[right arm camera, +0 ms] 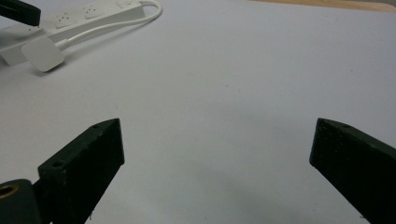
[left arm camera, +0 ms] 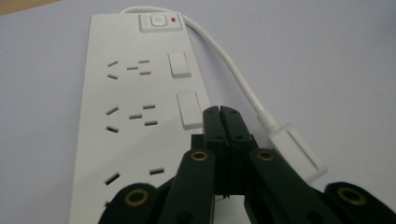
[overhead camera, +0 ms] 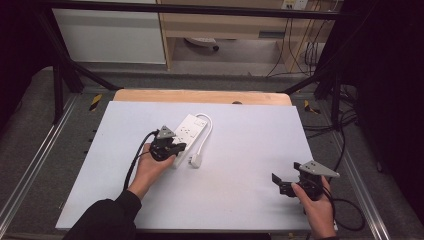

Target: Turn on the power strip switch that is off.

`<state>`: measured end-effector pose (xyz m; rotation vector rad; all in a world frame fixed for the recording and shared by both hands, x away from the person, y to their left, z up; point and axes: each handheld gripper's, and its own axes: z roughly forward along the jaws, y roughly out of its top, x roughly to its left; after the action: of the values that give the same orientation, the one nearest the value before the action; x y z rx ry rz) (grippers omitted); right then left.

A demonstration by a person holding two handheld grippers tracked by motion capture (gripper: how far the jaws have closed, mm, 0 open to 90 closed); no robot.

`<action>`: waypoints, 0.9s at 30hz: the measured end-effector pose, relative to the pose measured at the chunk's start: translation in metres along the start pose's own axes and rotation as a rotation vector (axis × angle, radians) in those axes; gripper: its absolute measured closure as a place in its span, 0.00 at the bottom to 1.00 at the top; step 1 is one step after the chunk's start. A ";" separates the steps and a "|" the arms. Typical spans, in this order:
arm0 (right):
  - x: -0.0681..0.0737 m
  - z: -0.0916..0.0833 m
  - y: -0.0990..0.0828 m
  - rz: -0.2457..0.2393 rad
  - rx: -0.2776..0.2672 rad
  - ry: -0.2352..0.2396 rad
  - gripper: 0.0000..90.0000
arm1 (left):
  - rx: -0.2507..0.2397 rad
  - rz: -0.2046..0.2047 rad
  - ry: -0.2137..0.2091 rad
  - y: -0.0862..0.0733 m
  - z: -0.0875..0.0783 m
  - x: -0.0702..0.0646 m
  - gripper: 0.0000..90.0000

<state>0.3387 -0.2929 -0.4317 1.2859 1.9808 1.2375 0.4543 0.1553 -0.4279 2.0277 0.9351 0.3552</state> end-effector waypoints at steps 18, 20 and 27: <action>0.000 0.000 0.000 0.002 -0.003 0.002 0.04 | 0.001 -0.001 0.013 -0.003 0.003 0.003 1.00; 0.000 0.000 0.000 0.001 -0.001 0.002 0.04 | 0.002 -0.001 0.016 -0.004 0.003 0.003 1.00; 0.000 0.000 0.000 0.003 -0.002 0.002 0.04 | 0.003 -0.001 0.017 -0.004 0.004 0.004 1.00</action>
<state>0.3385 -0.2928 -0.4315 1.2882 1.9795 1.2421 0.4568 0.1573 -0.4338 2.0298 0.9474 0.3713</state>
